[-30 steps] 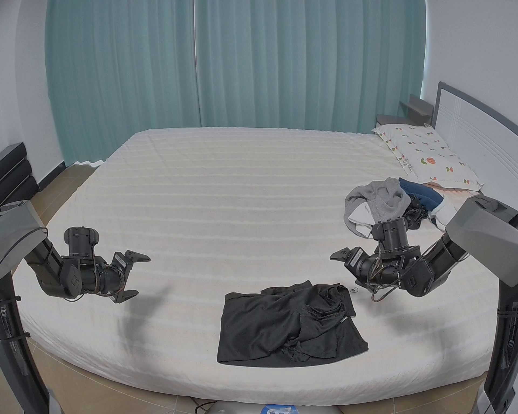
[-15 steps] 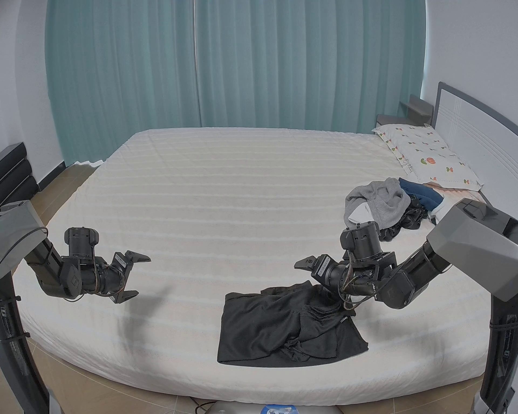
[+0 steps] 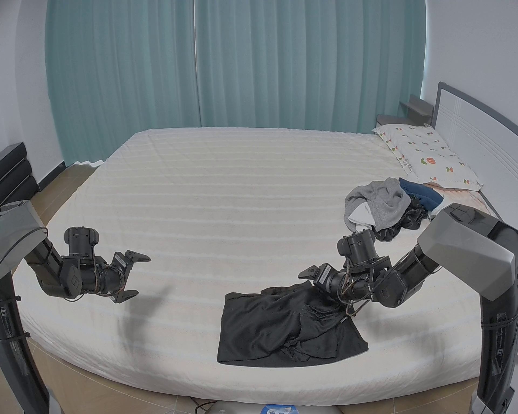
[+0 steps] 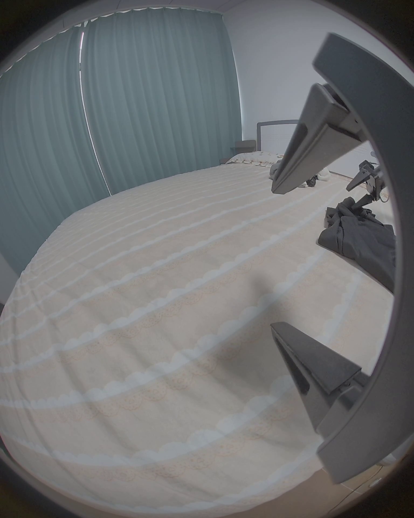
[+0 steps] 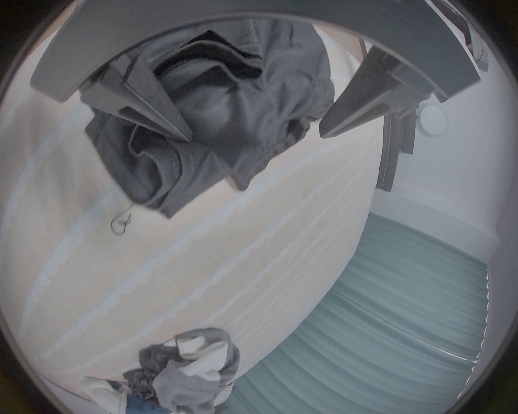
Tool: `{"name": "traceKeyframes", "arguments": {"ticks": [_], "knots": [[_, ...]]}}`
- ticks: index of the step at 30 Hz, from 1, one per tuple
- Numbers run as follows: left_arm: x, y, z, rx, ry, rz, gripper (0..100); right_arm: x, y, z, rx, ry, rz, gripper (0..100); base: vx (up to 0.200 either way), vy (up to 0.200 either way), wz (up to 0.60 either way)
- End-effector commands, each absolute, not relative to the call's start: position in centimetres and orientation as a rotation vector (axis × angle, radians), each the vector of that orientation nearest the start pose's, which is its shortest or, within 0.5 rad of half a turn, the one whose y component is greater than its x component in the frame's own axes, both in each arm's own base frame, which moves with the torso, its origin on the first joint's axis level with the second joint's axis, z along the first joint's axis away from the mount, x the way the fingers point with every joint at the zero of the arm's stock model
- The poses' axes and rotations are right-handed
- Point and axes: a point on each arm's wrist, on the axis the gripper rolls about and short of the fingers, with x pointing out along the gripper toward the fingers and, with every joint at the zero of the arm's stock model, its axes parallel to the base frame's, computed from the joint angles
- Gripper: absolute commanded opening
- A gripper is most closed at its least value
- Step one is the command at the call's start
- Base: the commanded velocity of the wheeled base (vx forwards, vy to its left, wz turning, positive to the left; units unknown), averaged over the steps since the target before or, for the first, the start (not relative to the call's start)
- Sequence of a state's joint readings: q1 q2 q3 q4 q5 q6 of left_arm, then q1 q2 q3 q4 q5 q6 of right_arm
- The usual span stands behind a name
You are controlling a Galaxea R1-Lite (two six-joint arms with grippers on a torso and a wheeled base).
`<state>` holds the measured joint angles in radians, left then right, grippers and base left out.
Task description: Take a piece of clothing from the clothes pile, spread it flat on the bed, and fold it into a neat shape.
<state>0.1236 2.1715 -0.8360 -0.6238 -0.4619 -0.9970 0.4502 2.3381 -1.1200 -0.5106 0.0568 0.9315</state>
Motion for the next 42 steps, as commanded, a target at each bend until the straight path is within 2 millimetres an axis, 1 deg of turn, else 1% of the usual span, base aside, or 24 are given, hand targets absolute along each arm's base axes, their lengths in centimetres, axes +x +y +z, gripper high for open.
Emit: {"name": "traceKeyframes", "arguments": {"ticks": [1, 3, 6, 8, 9, 10, 11, 13, 15, 17, 18, 19, 20, 21, 22, 24, 25, 26, 27, 31, 40, 41, 42], "knots": [[35.8, 3.5, 3.0, -1.153, 0.801, 0.046, 100, 38.6, 16.3, 0.8, 0.727, 0.827, 0.051, 100, 0.000, 0.000, 0.00], [35.8, 3.5, 2.9, -1.155, 0.802, 0.048, 100, 38.8, 15.5, 0.5, 0.723, 0.824, 0.032, 100, 0.000, 0.000, 0.00], [35.8, 3.5, 2.9, -1.153, 0.802, 0.047, 100, 38.9, 15.2, 0.7, 0.727, 0.817, 0.028, 100, 0.000, 0.000, 0.00], [35.8, 3.5, 2.9, -1.153, 0.802, 0.047, 100, 38.9, 14.9, 1.4, 0.737, 0.796, 0.029, 100, 0.000, 0.000, 0.00], [35.8, 3.5, 2.9, -1.153, 0.802, 0.047, 100, 38.9, 14.9, 1.4, 0.737, 0.796, 0.029, 100, 0.000, 0.000, 0.00], [35.8, 3.5, 2.9, -1.153, 0.802, 0.047, 100, 38.6, 14.9, 2.5, 0.739, 0.780, 0.044, 100, 0.000, 0.000, 0.00], [35.8, 3.5, 2.9, -1.153, 0.802, 0.047, 100, 38.5, 14.9, 2.7, 0.739, 0.778, 0.046, 100, 0.000, 0.000, 0.00], [35.8, 3.5, 2.9, -1.155, 0.802, 0.048, 100, 37.8, 15.2, 3.8, 0.727, 0.767, 0.074, 100, 0.000, 0.000, 0.00], [35.8, 3.5, 2.9, -1.155, 0.802, 0.048, 100, 37.2, 15.6, 4.4, 0.671, 0.762, 0.113, 100, 0.000, 0.000, 0.00], [35.8, 3.5, 2.9, -1.155, 0.802, 0.048, 100, 36.3, 16.2, 4.4, 0.606, 0.771, 0.154, 100, 0.000, 0.000, 0.00], [35.8, 3.5, 2.9, -1.155, 0.802, 0.048, 100, 35.9, 16.7, 4.2, 0.574, 0.771, 0.178, 100, 0.000, 0.000, 0.00], [35.8, 3.5, 2.9, -1.155, 0.802, 0.048, 100, 35.9, 16.7, 4.2, 0.574, 0.771, 0.178, 100, 0.000, 0.000, 0.00], [35.8, 3.5, 2.9, -1.153, 0.802, 0.047, 100, 35.1, 17.8, 3.9, 0.528, 0.769, 0.228, 100, 0.000, 0.000, 0.00], [35.8, 3.5, 3.0, -1.154, 0.801, 0.047, 100, 34.9, 18.1, 3.8, 0.517, 0.767, 0.241, 100, 0.000, 0.000, 0.00], [35.8, 3.5, 2.9, -1.155, 0.802, 0.048, 100, 34.5, 18.8, 3.4, 0.484, 0.767, 0.271, 100, 0.000, 0.000, 0.00], [35.8, 3.5, 2.9, -1.155, 0.802, 0.048, 100, 34.2, 19.3, 2.6, 0.433, 0.771, 0.298, 100, 0.000, 0.000, 0.00], [35.8, 3.5, 2.9, -1.155, 0.802, 0.048, 100, 34.0, 19.6, 1.9, 0.387, 0.777, 0.316, 100, 0.000, 0.000, 0.00], [35.8, 3.5, 2.9, -1.155, 0.802, 0.048, 100, 34.0, 19.6, 1.7, 0.373, 0.778, 0.320, 100, 0.000, 0.000, 0.00], [35.8, 3.5, 2.9, -1.155, 0.802, 0.048, 100, 33.8, 19.7, 1.0, 0.326, 0.789, 0.336, 100, 0.000, 0.000, 0.00], [35.8, 3.5, 2.9, -1.155, 0.802, 0.048, 100, 33.5, 20.2, 0.1, 0.267, 0.801, 0.354, 100, 0.000, 0.000, 0.00], [35.8, 3.5, 3.0, -1.154, 0.801, 0.047, 100, 33.3, 20.4, -0.5, 0.218, 0.779, 0.377, 100, 0.000, 0.000, 0.00], [35.8, 3.5, 3.0, -1.154, 0.801, 0.047, 100, 33.3, 20.3, -0.5, 0.213, 0.779, 0.377, 0, 0.000, 0.000, 0.00], [35.8, 3.5, 3.0, -1.154, 0.801, 0.047, 100, 33.3, 20.3, -0.5, 0.211, 0.780, 0.374, 0, 0.000, 0.000, 0.00]]}}
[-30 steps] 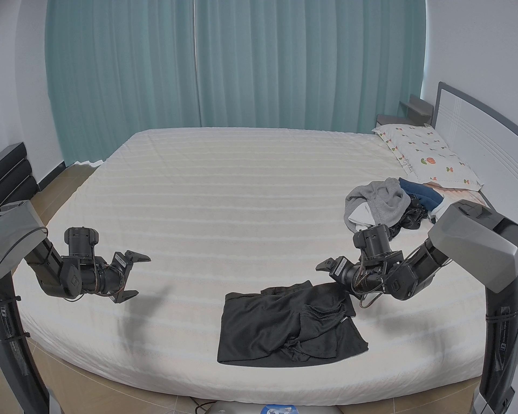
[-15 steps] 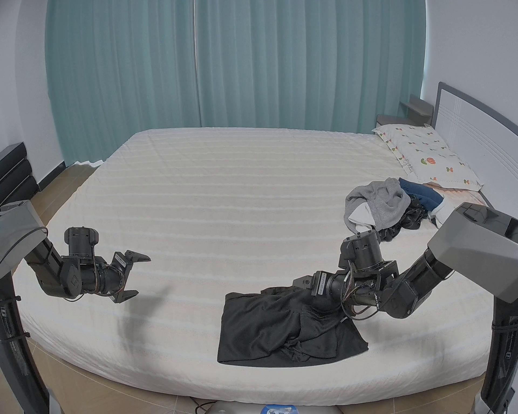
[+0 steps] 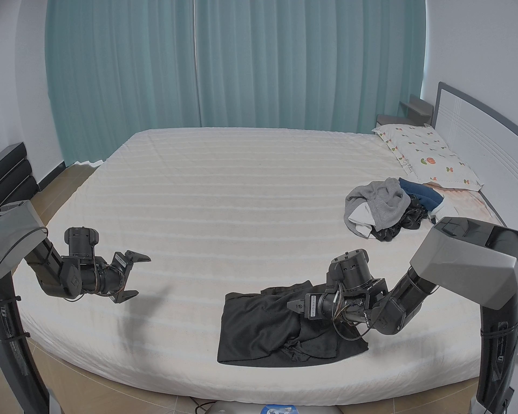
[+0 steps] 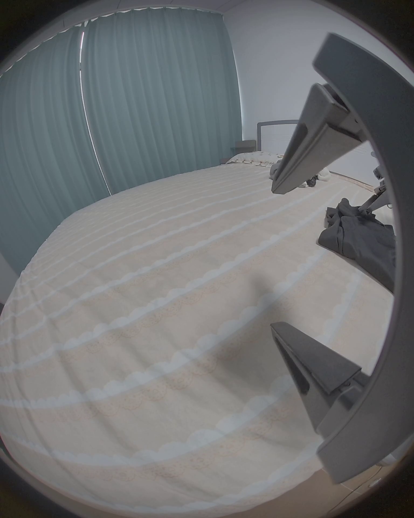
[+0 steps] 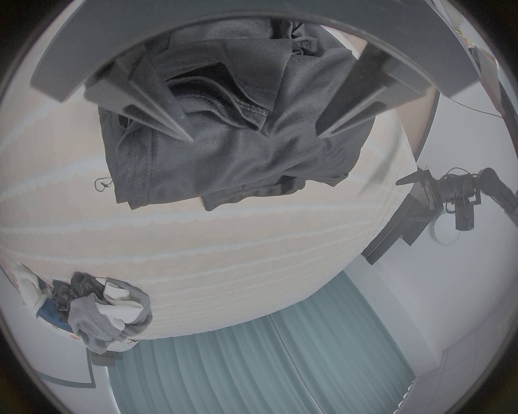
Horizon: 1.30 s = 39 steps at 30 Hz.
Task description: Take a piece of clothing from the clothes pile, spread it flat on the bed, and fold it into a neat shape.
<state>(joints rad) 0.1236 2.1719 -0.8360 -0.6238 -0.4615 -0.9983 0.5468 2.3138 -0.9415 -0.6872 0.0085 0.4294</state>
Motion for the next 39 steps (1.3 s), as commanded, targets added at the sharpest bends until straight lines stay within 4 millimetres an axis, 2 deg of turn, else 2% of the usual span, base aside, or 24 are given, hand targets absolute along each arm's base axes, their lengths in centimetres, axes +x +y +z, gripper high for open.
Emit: {"name": "traceKeyframes", "arguments": {"ticks": [1, 5, 8, 11, 17, 18, 19, 23, 28, 29, 34, 39], "knots": [[35.8, 3.5, 3.0, -1.154, 0.801, 0.047, 100, 33.2, 20.1, -0.6, 0.194, 0.777, 0.360, 0, 0.000, 0.000, 0.00], [35.8, 3.5, 2.9, -1.155, 0.802, 0.048, 100, 32.5, 19.5, -0.7, 0.135, 0.773, 0.314, 0, 0.000, 0.000, 0.00], [35.8, 3.5, 3.0, -1.154, 0.801, 0.047, 100, 32.2, 19.3, 0.0, 0.135, 0.761, 0.307, 0, 0.000, 0.000, 0.00], [35.8, 3.5, 3.0, -1.154, 0.801, 0.047, 100, 31.0, 18.3, 1.4, 0.142, 0.756, 0.304, 0, 0.000, 0.000, 0.00], [35.8, 3.5, 3.0, -1.154, 0.801, 0.047, 100, 28.9, 16.9, 1.8, 0.131, 0.793, 0.296, 0, 0.000, 0.000, 0.00], [35.8, 3.5, 3.0, -1.154, 0.801, 0.047, 100, 28.9, 16.9, 1.8, 0.131, 0.793, 0.296, 0, 0.000, 0.000, 0.00], [35.8, 3.5, 3.0, -1.154, 0.801, 0.047, 100, 27.7, 16.2, 1.8, 0.131, 0.817, 0.300, 0, 0.000, 0.000, 0.00], [35.8, 3.5, 3.0, -1.154, 0.801, 0.047, 100, 25.8, 15.1, 0.8, 0.134, 0.861, 0.332, 0, 0.000, 0.000, 0.00], [35.8, 3.5, 3.0, -1.154, 0.801, 0.047, 100, 24.5, 14.0, -0.5, 0.135, 0.873, 0.325, 0, 0.000, 0.000, 0.00], [35.8, 3.5, 3.0, -1.154, 0.801, 0.047, 100, 24.1, 13.6, -0.7, 0.135, 0.875, 0.320, 100, 0.000, 0.000, 0.00], [35.8, 3.5, 3.0, -1.155, 0.801, 0.045, 100, 22.5, 12.5, -1.0, 0.113, 0.915, 0.310, 100, 0.000, 0.000, 0.00], [35.8, 3.5, 3.0, -1.154, 0.801, 0.047, 100, 22.9, 11.7, -0.1, 0.162, 0.859, 0.288, 100, 0.000, 0.000, 0.00]]}}
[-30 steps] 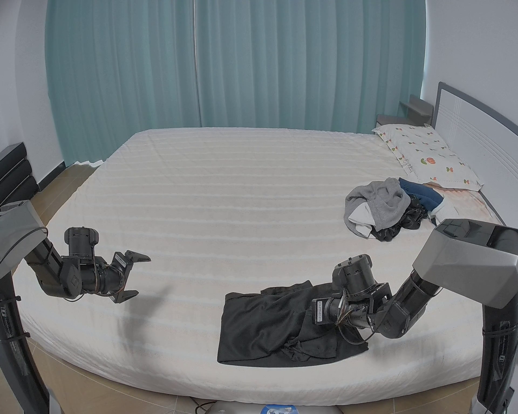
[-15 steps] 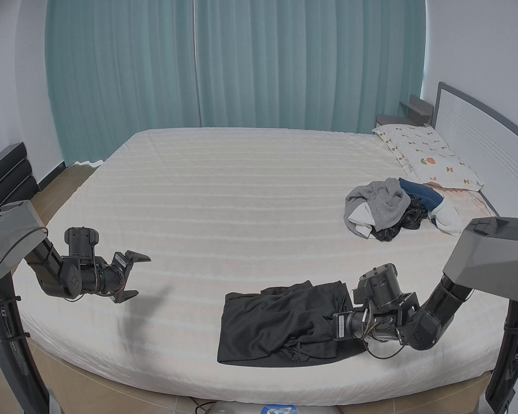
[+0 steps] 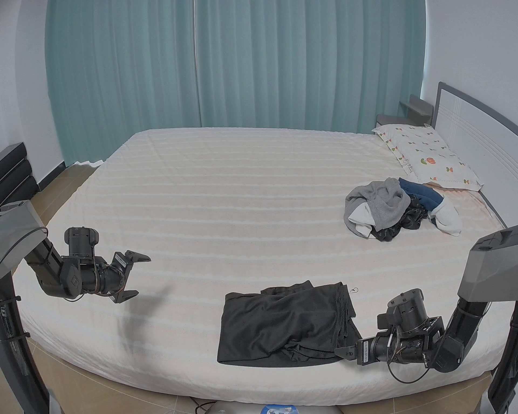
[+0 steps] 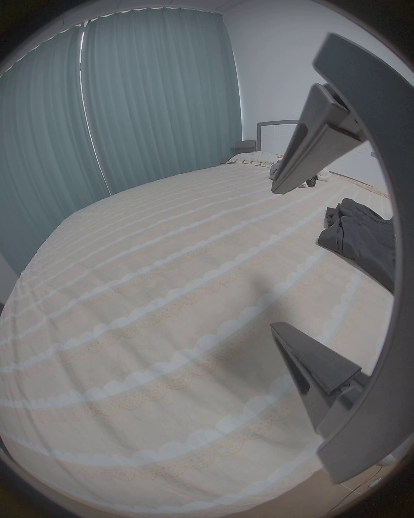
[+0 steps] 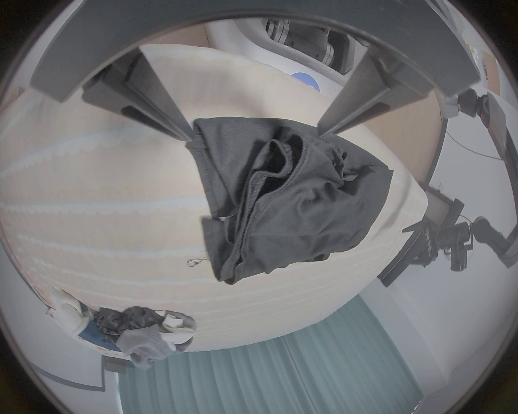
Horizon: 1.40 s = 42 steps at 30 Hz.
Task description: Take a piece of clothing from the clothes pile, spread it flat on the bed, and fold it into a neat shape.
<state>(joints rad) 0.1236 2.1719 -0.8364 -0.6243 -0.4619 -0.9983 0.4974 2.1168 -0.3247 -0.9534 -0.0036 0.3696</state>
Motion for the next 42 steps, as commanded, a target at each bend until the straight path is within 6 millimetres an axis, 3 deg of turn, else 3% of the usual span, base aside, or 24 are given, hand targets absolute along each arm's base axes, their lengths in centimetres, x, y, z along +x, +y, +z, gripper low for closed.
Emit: {"name": "traceKeyframes", "arguments": {"ticks": [1, 5, 12, 22, 23, 35, 42], "knots": [[35.8, 3.5, 3.0, -1.154, 0.801, 0.047, 100, 23.0, 11.6, 0.1, 0.172, 0.844, 0.288, 100, 0.000, 0.000, 0.00], [35.8, 3.5, 3.0, -1.154, 0.801, 0.047, 100, 23.3, 12.0, 0.9, 0.278, 0.814, 0.320, 100, 0.000, 0.000, 0.00], [35.8, 3.5, 3.0, -1.155, 0.801, 0.045, 100, 23.7, 13.8, 0.2, 0.482, 0.887, 0.305, 100, 0.000, 0.000, 0.00], [35.8, 3.5, 3.0, -1.154, 0.801, 0.047, 100, 25.0, 14.9, -1.8, 0.499, 0.932, 0.308, 100, 0.000, 0.000, 0.00], [35.8, 3.5, 3.0, -1.154, 0.801, 0.047, 100, 24.9, 15.1, -2.0, 0.499, 0.937, 0.307, 0, 0.000, 0.000, 0.00], [35.8, 3.5, 3.0, -1.154, 0.801, 0.047, 100, 23.1, 12.6, -1.0, 0.491, 0.977, 0.242, 0, 0.000, 0.000, 0.00], [35.8, 3.5, 3.0, -1.155, 0.801, 0.045, 100, 22.7, 12.2, -1.1, 0.454, 0.982, 0.253, 0, 0.000, 0.000, 0.00]]}}
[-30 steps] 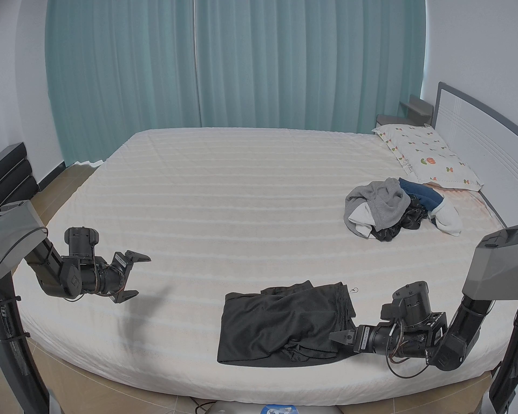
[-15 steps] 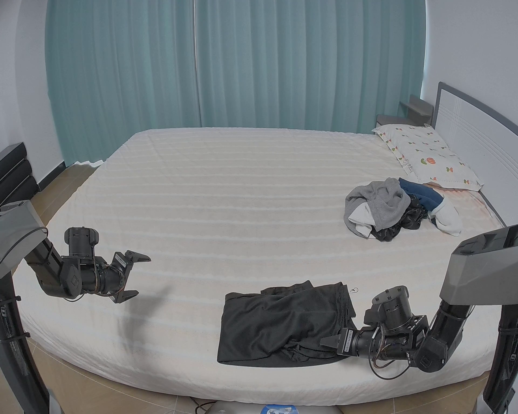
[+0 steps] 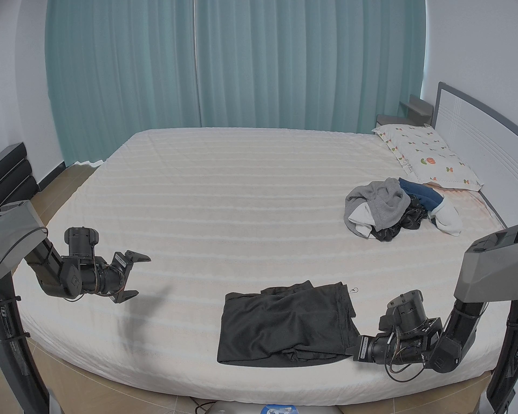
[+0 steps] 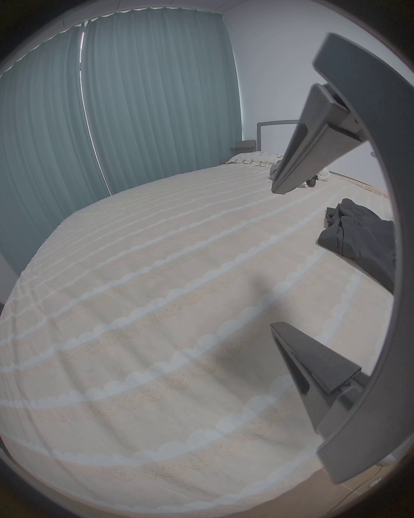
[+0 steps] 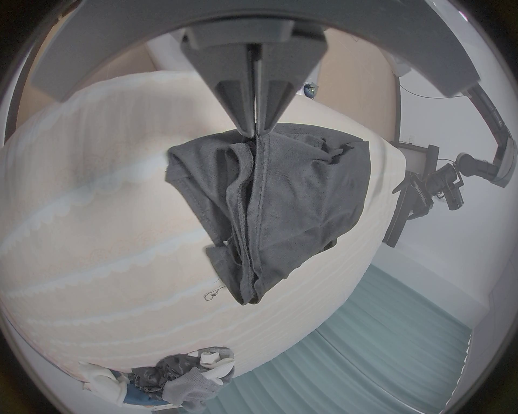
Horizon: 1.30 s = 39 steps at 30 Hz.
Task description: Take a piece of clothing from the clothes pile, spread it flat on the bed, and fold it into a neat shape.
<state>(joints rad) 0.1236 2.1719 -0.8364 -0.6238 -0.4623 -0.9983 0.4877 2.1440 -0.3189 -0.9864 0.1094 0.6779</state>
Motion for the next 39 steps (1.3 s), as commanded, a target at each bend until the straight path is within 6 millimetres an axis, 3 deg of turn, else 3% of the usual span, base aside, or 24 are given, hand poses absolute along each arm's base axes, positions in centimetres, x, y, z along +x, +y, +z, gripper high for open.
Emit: {"name": "traceKeyframes", "arguments": {"ticks": [1, 8, 28, 29, 35, 39], "knots": [[35.8, 3.5, 3.0, -1.155, 0.801, 0.045, 100, 22.7, 12.1, -1.1, 0.448, 0.981, 0.255, 0, 0.000, 0.000, 0.00], [35.8, 3.5, 3.0, -1.155, 0.801, 0.045, 100, 22.7, 10.7, -1.6, 0.371, 0.988, 0.244, 0, 0.000, 0.000, 0.00], [35.8, 3.5, 3.0, -1.155, 0.801, 0.045, 100, 23.3, 9.2, -2.9, 0.302, 1.003, 0.212, 0, 0.000, 0.000, 0.00], [35.8, 3.5, 3.0, -1.155, 0.801, 0.045, 100, 23.3, 9.2, -2.9, 0.302, 1.003, 0.212, 100, 0.000, 0.000, 0.00], [35.8, 3.5, 3.0, -1.155, 0.801, 0.045, 100, 24.0, 9.4, -1.2, 0.333, 0.929, 0.235, 100, 0.000, 0.000, 0.00], [35.8, 3.5, 3.0, -1.155, 0.801, 0.045, 100, 26.3, 9.0, 0.9, 0.382, 0.811, 0.230, 100, 0.000, 0.000, 0.00]]}}
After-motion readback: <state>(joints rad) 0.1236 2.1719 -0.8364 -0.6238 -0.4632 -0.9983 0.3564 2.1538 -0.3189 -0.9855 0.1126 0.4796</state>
